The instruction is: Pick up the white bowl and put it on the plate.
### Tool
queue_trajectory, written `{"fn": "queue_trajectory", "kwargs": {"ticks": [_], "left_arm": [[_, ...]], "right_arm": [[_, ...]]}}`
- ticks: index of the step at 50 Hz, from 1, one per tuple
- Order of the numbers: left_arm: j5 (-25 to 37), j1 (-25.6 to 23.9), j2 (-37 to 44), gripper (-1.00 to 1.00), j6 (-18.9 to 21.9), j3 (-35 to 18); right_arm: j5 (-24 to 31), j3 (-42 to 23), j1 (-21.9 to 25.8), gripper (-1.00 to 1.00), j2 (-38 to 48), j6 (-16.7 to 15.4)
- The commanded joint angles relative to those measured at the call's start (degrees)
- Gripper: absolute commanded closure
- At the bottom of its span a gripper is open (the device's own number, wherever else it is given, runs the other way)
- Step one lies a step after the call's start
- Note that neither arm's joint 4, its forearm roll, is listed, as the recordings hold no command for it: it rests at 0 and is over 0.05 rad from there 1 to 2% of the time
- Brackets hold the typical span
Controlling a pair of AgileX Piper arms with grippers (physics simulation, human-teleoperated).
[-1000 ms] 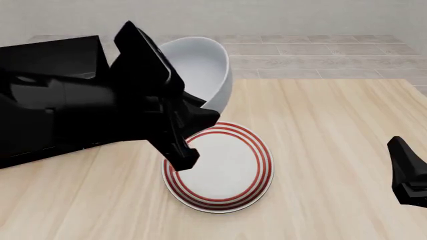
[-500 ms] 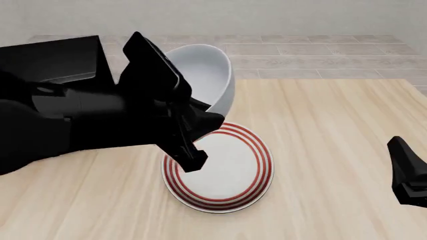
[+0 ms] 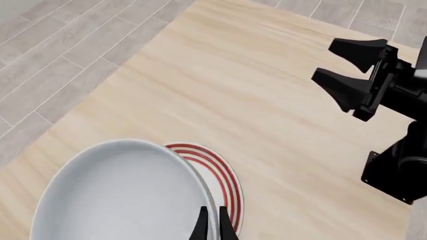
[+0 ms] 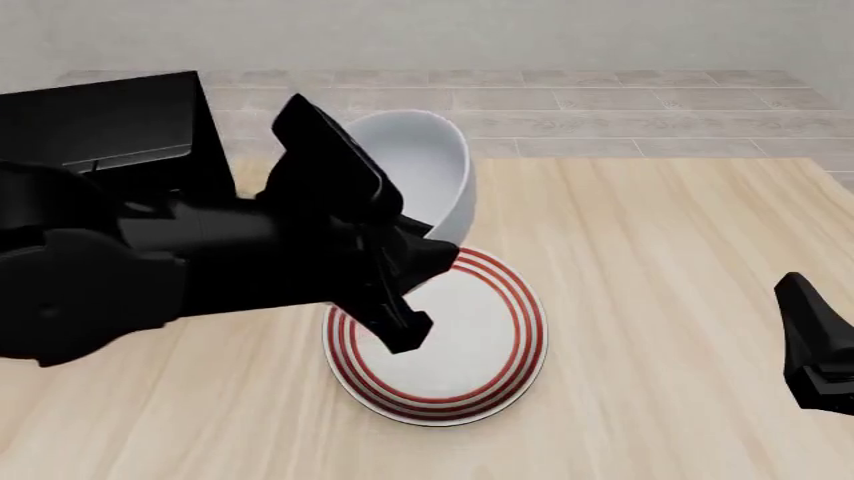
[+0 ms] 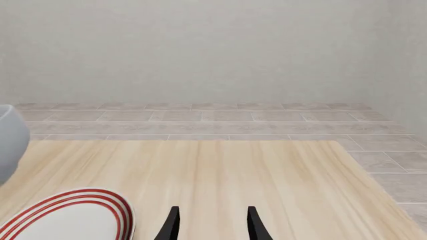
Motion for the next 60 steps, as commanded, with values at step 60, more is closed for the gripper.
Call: {"fn": "queue_trajectory", "kwargs": {"ticks": [60], "left_arm": [[-6.4, -1.0, 5.6, 1.0, -4.1, 1.2]], "right_arm": [[1.2, 0.0, -0.1, -1.0, -1.2, 0.0]]}}
